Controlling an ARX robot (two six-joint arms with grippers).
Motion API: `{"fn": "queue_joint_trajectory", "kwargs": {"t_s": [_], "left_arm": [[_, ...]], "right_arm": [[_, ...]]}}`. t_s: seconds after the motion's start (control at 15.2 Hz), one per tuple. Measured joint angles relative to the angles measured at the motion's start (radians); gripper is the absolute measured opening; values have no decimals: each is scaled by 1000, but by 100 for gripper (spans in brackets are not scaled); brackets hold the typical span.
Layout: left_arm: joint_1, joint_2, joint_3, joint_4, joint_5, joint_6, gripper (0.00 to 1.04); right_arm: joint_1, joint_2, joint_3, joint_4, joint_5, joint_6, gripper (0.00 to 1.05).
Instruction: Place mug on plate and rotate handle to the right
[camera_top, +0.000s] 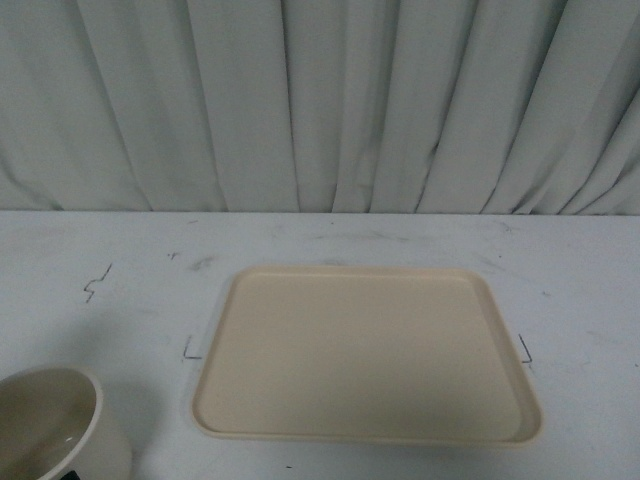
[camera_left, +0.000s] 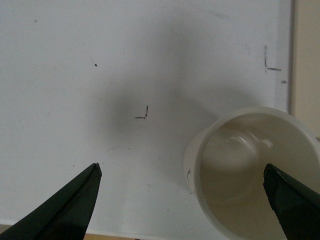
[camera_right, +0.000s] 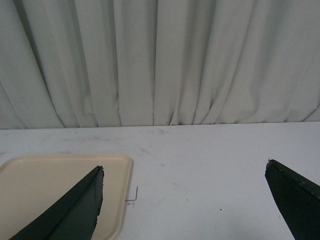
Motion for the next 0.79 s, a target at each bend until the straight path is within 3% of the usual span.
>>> {"fn": "queue_joint_trajectory", "kwargs": {"t_s": [0.59, 0.66, 0.72, 0.79], "left_arm": [[-3, 325, 89, 87, -11, 14, 98], [-6, 368, 92, 109, 0, 31, 95], [-6, 381, 96, 117, 0, 32, 73], [-6, 387, 96, 117, 0, 32, 65]], "right_arm": [[0, 0, 0, 0, 0, 0, 98], [0, 0, 0, 0, 0, 0, 98], [0, 0, 0, 0, 0, 0, 98], [0, 0, 0, 0, 0, 0, 98]]}}
